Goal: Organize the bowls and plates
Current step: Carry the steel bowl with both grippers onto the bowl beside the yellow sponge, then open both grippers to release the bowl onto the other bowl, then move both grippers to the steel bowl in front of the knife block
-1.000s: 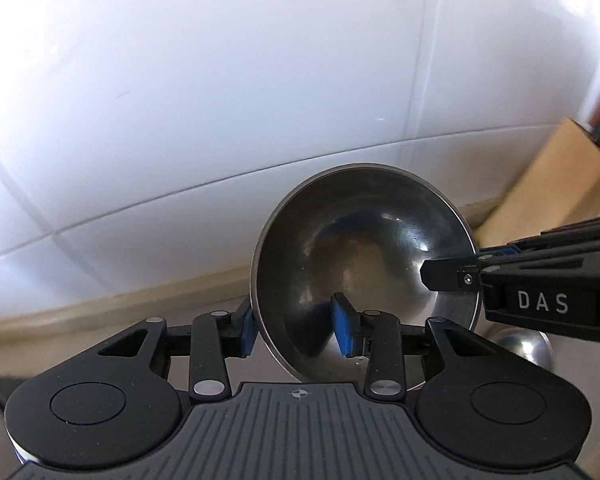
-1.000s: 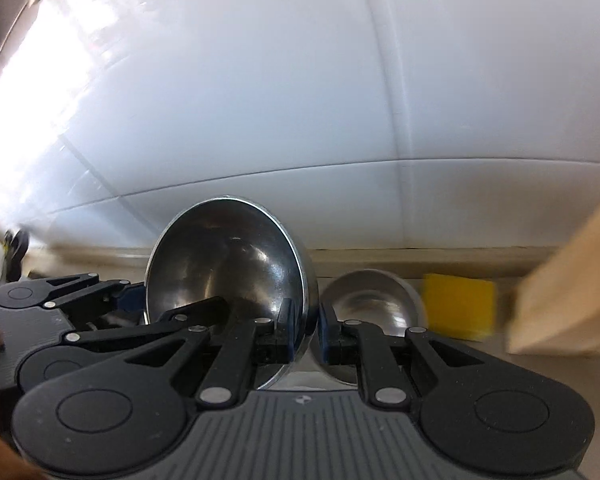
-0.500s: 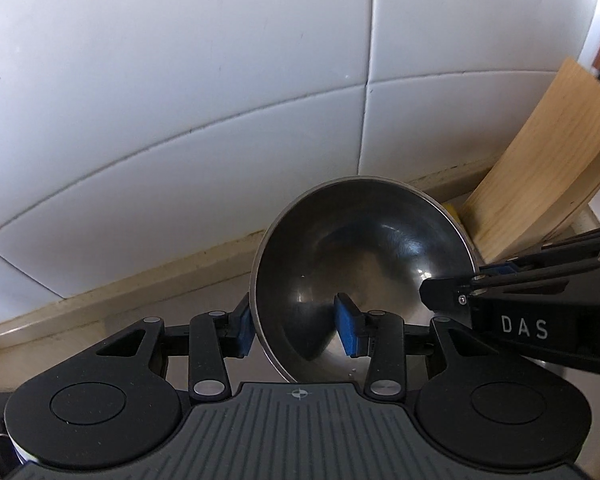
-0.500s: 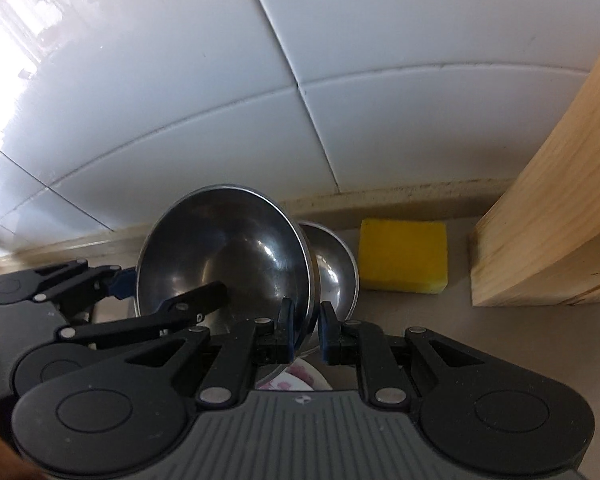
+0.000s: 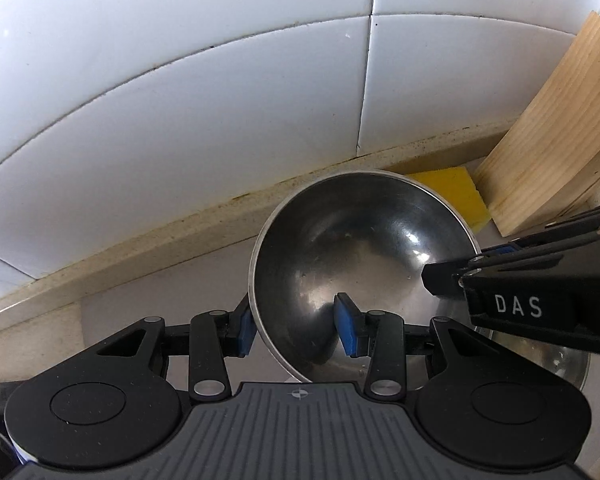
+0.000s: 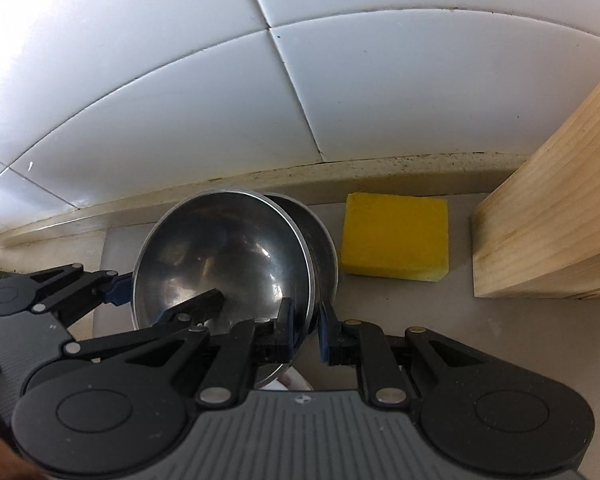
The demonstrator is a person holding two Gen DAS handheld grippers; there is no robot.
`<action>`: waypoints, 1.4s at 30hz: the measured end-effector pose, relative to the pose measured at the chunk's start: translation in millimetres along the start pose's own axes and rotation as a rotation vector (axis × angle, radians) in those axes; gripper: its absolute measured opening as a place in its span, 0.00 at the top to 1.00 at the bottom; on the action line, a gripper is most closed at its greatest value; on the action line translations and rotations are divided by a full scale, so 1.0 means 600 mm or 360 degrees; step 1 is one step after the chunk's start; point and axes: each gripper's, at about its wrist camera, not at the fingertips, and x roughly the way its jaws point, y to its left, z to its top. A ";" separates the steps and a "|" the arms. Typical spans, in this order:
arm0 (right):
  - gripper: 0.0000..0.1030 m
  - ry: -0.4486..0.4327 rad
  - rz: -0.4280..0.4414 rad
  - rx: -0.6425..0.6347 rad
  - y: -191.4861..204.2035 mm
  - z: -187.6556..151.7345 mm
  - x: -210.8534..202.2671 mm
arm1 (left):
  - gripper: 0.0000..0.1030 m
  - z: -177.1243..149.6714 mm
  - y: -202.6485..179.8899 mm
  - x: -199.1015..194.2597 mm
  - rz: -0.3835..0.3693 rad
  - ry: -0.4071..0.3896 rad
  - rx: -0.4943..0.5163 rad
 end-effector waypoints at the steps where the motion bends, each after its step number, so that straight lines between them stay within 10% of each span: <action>1: 1.00 0.0002 -0.0002 0.0001 0.000 0.001 0.001 | 0.59 0.002 -0.001 0.001 -0.0001 0.0003 -0.0001; 42: 0.87 -0.0123 -0.0096 -0.0004 -0.016 -0.042 -0.068 | 0.43 -0.049 0.010 -0.077 0.0105 -0.0161 0.0038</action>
